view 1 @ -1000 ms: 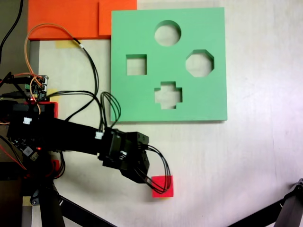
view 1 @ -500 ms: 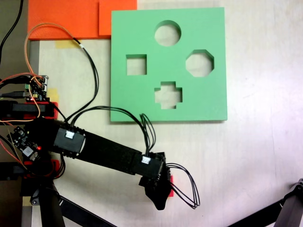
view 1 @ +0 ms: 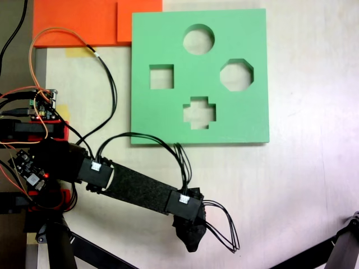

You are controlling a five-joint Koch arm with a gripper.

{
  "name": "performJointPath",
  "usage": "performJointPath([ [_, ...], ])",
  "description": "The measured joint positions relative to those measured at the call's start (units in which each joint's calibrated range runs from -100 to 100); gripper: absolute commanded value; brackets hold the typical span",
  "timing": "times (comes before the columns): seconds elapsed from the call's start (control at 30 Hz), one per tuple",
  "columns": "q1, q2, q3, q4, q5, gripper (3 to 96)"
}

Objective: Put the square block into the corresponding hole

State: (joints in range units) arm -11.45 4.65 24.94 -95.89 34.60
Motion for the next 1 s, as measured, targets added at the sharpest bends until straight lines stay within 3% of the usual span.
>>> performJointPath([
  [0.17, -0.05, 2.05, 0.00, 1.17, 0.00, 80.3],
  [0.3, -0.05, 2.60, 0.00, 1.17, 0.05, 69.9],
  [0.47, -0.24, 2.33, 0.29, 2.94, 0.05, 45.6],
  [0.67, -0.68, -2.87, -3.82, 2.94, 0.00, 30.5],
  [1.0, -0.78, -14.64, -4.61, -0.39, 0.83, 23.8],
])
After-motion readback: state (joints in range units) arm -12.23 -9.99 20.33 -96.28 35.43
